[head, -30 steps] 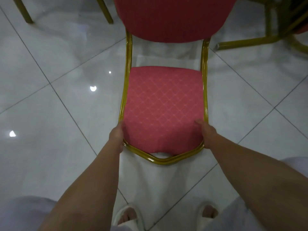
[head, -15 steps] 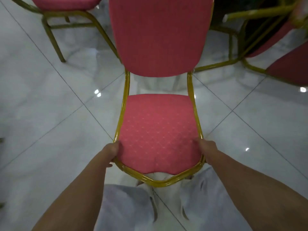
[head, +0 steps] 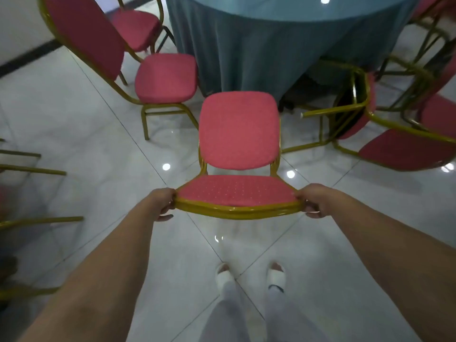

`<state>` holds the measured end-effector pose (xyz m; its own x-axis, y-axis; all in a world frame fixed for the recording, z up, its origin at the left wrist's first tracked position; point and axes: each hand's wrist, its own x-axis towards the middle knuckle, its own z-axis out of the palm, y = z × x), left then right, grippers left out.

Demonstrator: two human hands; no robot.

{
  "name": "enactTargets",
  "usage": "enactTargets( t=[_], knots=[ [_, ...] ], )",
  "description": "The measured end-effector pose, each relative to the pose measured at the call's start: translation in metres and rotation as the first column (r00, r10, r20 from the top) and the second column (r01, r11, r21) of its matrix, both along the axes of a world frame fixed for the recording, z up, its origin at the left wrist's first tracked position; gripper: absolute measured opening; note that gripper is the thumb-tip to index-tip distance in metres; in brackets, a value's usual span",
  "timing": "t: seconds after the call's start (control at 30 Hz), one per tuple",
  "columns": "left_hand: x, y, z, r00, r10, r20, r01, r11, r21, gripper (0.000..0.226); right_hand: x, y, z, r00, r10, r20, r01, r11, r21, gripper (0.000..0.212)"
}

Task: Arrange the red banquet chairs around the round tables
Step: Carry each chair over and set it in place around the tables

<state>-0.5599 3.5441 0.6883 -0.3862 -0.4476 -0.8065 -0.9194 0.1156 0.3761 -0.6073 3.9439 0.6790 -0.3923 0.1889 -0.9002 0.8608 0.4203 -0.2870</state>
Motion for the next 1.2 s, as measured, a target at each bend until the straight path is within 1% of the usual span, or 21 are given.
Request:
enactTargets(
  t=[0.1,0.17,0.2,0.27,0.3,0.33,0.37,0.4,0.47,0.53,0.6,0.67,0.83,0.97,1.03,1.2],
  knots=[
    [-0.022,-0.004,0.039,0.97,0.143,-0.199,-0.135,0.989,0.053,0.009,-0.015,-0.012,0.033,0.994,-0.071,-0.078,0.068,0.997,-0.041,0.011],
    [-0.035,0.005,0.059,0.946,0.148,-0.289,-0.126,0.988,0.094,0.006,-0.02,-0.023,0.05,0.983,-0.124,-0.137,0.114,0.991,-0.075,0.013],
    [-0.04,0.013,0.067,0.933,0.116,-0.34,-0.089,0.992,0.095,0.008,-0.023,-0.029,0.056,0.975,-0.129,-0.182,0.115,0.99,-0.087,0.016],
    [-0.046,0.032,0.077,0.894,0.019,-0.448,0.006,0.998,0.055,0.027,-0.027,-0.037,0.069,0.948,-0.111,-0.297,0.085,0.991,-0.099,0.021],
    [-0.046,0.041,0.081,0.871,-0.057,-0.488,0.074,0.997,0.015,0.037,-0.03,-0.039,0.075,0.923,-0.086,-0.374,0.049,0.993,-0.108,0.017],
    [-0.043,0.051,0.082,0.855,-0.148,-0.498,0.15,0.988,-0.035,0.046,-0.033,-0.04,0.079,0.895,-0.042,-0.444,-0.007,0.994,-0.109,0.012],
    [-0.039,0.059,0.08,0.849,-0.236,-0.473,0.221,0.971,-0.087,0.053,-0.033,-0.038,0.08,0.87,0.011,-0.492,-0.071,0.992,-0.102,0.013],
    [-0.035,0.066,0.076,0.853,-0.298,-0.429,0.273,0.954,-0.12,0.058,-0.033,-0.035,0.079,0.856,0.062,-0.513,-0.126,0.988,-0.091,0.022],
    [-0.022,0.083,0.065,0.864,-0.37,-0.342,0.35,0.929,-0.12,0.064,-0.026,-0.024,0.073,0.849,0.133,-0.511,-0.193,0.979,-0.067,0.047],
    [-0.009,0.106,0.056,0.843,-0.46,-0.279,0.447,0.888,-0.111,0.071,-0.012,-0.007,0.062,0.865,0.165,-0.474,-0.207,0.978,-0.037,0.065],
    [-0.001,0.132,0.05,0.806,-0.54,-0.241,0.533,0.84,-0.101,0.076,0.005,0.015,0.051,0.887,0.155,-0.435,-0.176,0.984,-0.01,0.072],
    [-0.002,0.16,0.047,0.777,-0.586,-0.23,0.582,0.808,-0.095,0.079,0.023,0.04,0.041,0.893,0.128,-0.431,-0.133,0.991,0.019,0.075],
    [-0.025,0.234,0.048,0.678,-0.696,-0.235,0.679,0.716,-0.163,0.078,0.06,0.117,0.023,0.907,-0.008,-0.421,0.033,0.998,0.051,0.074],
    [-0.045,0.295,0.037,0.609,-0.759,-0.228,0.742,0.647,-0.173,0.078,0.083,0.183,0.007,0.904,-0.156,-0.399,0.187,0.982,0.04,0.074],
    [-0.052,0.326,0.028,0.58,-0.785,-0.217,0.77,0.615,-0.168,0.079,0.091,0.213,0.0,0.897,-0.201,-0.394,0.238,0.97,0.047,0.074],
    [-0.069,0.399,0.013,0.455,-0.877,-0.151,0.863,0.477,-0.169,0.08,0.104,0.279,-0.014,0.879,-0.298,-0.371,0.343,0.937,0.059,0.075]
  ],
)
